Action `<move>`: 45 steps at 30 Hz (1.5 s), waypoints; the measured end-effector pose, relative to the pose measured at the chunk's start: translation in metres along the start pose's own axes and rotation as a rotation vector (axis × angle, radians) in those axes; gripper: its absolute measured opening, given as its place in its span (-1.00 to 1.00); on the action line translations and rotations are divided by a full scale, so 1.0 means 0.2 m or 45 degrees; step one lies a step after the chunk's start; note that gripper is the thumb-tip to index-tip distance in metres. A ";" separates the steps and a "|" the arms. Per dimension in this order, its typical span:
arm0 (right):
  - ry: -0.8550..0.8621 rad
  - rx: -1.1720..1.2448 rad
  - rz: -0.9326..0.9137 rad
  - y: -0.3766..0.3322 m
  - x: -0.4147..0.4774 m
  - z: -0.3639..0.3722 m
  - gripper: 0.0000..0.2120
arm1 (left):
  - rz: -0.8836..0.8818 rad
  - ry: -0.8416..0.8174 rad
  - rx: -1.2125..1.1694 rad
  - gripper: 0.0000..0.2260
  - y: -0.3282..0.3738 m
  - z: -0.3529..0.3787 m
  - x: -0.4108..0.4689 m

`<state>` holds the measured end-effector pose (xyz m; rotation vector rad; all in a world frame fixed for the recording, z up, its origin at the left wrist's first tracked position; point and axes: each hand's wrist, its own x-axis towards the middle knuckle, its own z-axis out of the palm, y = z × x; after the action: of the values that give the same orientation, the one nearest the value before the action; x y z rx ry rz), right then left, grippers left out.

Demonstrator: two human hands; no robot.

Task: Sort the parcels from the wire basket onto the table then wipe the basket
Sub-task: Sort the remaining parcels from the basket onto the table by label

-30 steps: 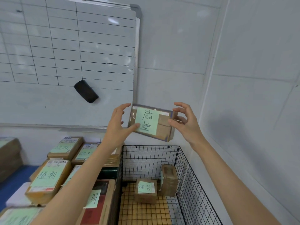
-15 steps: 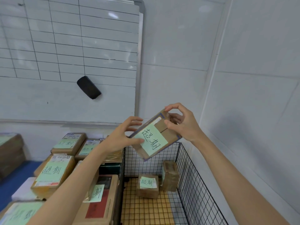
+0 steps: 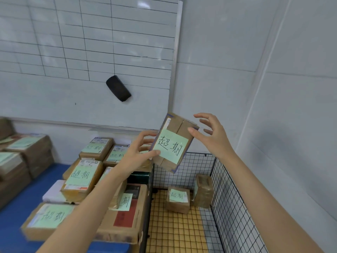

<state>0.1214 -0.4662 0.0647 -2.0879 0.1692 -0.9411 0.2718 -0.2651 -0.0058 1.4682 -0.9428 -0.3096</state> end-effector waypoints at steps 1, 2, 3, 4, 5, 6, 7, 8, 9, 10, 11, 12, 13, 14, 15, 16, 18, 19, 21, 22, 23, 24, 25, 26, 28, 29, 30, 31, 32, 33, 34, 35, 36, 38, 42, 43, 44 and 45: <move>-0.015 0.011 0.023 0.01 -0.01 0.02 -0.57 | -0.007 0.034 -0.021 -0.50 0.00 0.00 -0.02; -0.041 0.028 0.045 0.01 -0.02 0.04 -0.50 | -0.013 0.068 -0.038 -0.51 0.01 0.00 -0.03; -0.073 0.059 0.064 0.02 -0.02 0.06 -0.43 | -0.020 0.106 -0.048 -0.53 0.02 -0.01 -0.05; -0.106 0.095 0.077 0.01 -0.03 0.08 -0.36 | -0.029 0.147 -0.057 -0.55 0.03 -0.01 -0.08; -0.136 0.129 0.081 0.01 -0.03 0.11 -0.30 | -0.036 0.184 -0.061 -0.57 0.04 -0.01 -0.10; -0.165 0.159 0.079 0.00 -0.04 0.14 -0.26 | -0.041 0.217 -0.059 -0.58 0.05 -0.01 -0.12; -0.188 0.186 0.076 -0.01 -0.05 0.16 -0.24 | -0.049 0.248 -0.052 -0.59 0.06 -0.02 -0.15; -0.206 0.215 0.070 -0.02 -0.07 0.19 -0.24 | -0.055 0.279 -0.040 -0.61 0.07 -0.02 -0.18; -0.214 0.244 0.067 -0.03 -0.08 0.22 -0.25 | -0.056 0.307 -0.024 -0.64 0.09 -0.01 -0.21; -0.220 0.273 0.062 -0.04 -0.09 0.24 -0.27 | -0.053 0.331 -0.004 -0.66 0.11 -0.01 -0.24; -0.231 0.299 0.058 -0.05 -0.11 0.26 -0.30 | -0.048 0.358 0.023 -0.67 0.12 -0.01 -0.27; -0.251 0.320 0.052 -0.05 -0.12 0.28 -0.34 | -0.044 0.384 0.048 -0.68 0.13 -0.01 -0.31; -0.275 0.337 0.049 -0.06 -0.13 0.30 -0.37 | -0.046 0.409 0.063 -0.68 0.15 -0.02 -0.34; -0.297 0.360 0.046 -0.07 -0.15 0.32 -0.40 | -0.053 0.432 0.076 -0.68 0.16 -0.02 -0.37; -0.314 0.386 0.046 -0.08 -0.16 0.34 -0.41 | -0.065 0.458 0.088 -0.67 0.17 -0.03 -0.41; -0.327 0.408 0.041 -0.09 -0.18 0.36 -0.42 | -0.077 0.484 0.101 -0.67 0.18 -0.03 -0.45; -0.366 0.428 0.036 -0.12 -0.21 0.40 -0.41 | -0.069 0.531 0.123 -0.68 0.21 -0.05 -0.53; -0.394 0.436 0.035 -0.14 -0.22 0.43 -0.40 | -0.061 0.549 0.138 -0.66 0.22 -0.05 -0.57; -0.456 0.451 0.024 -0.18 -0.26 0.47 -0.38 | -0.054 0.578 0.193 -0.62 0.26 -0.07 -0.64; -0.483 0.441 0.012 -0.19 -0.27 0.49 -0.36 | -0.051 0.581 0.226 -0.61 0.28 -0.09 -0.68; -0.508 0.425 0.005 -0.21 -0.29 0.51 -0.33 | -0.048 0.578 0.247 -0.59 0.30 -0.11 -0.71; -0.530 0.410 0.008 -0.23 -0.31 0.53 -0.30 | -0.051 0.578 0.255 -0.58 0.31 -0.13 -0.73; -0.546 0.411 0.025 -0.25 -0.32 0.55 -0.28 | -0.058 0.573 0.264 -0.56 0.32 -0.14 -0.75; -0.558 0.422 0.043 -0.25 -0.32 0.57 -0.26 | -0.067 0.565 0.280 -0.54 0.32 -0.16 -0.78; -0.572 0.446 0.066 -0.27 -0.33 0.61 -0.26 | -0.091 0.548 0.320 -0.49 0.32 -0.20 -0.81; -0.579 0.444 0.068 -0.29 -0.33 0.62 -0.26 | -0.102 0.543 0.340 -0.47 0.31 -0.22 -0.82; -0.582 0.433 0.064 -0.29 -0.33 0.64 -0.27 | -0.111 0.539 0.360 -0.45 0.30 -0.24 -0.83; -0.585 0.422 0.066 -0.30 -0.33 0.66 -0.27 | -0.116 0.536 0.382 -0.44 0.30 -0.25 -0.84; -0.586 0.413 0.072 -0.30 -0.33 0.68 -0.27 | -0.114 0.529 0.406 -0.42 0.29 -0.27 -0.84; -0.587 0.407 0.079 -0.31 -0.32 0.70 -0.26 | -0.106 0.519 0.430 -0.40 0.28 -0.29 -0.84; -0.591 0.393 0.089 -0.31 -0.31 0.73 -0.26 | -0.099 0.508 0.447 -0.38 0.26 -0.31 -0.84; -0.595 0.381 0.105 -0.31 -0.30 0.75 -0.26 | -0.092 0.496 0.459 -0.35 0.25 -0.33 -0.83; -0.598 0.370 0.132 -0.30 -0.29 0.77 -0.25 | -0.082 0.484 0.470 -0.32 0.23 -0.36 -0.83; -0.613 0.373 0.204 -0.29 -0.26 0.83 -0.26 | -0.055 0.464 0.481 -0.27 0.18 -0.40 -0.81; -0.622 0.375 0.383 -0.25 -0.20 0.93 -0.27 | 0.016 0.438 0.502 -0.30 0.09 -0.48 -0.75; -0.615 0.370 0.431 -0.24 -0.19 0.96 -0.26 | 0.047 0.429 0.506 -0.33 0.05 -0.50 -0.73; -0.609 0.368 0.474 -0.23 -0.19 0.98 -0.25 | 0.062 0.420 0.492 -0.35 0.00 -0.52 -0.71; -0.605 0.358 0.498 -0.23 -0.18 0.99 -0.25 | 0.061 0.412 0.462 -0.38 -0.04 -0.54 -0.69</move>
<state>0.2201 -0.2967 0.0010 -1.8629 0.1753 -0.2098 0.2635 -0.0942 -0.0427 1.7579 -0.7942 0.1425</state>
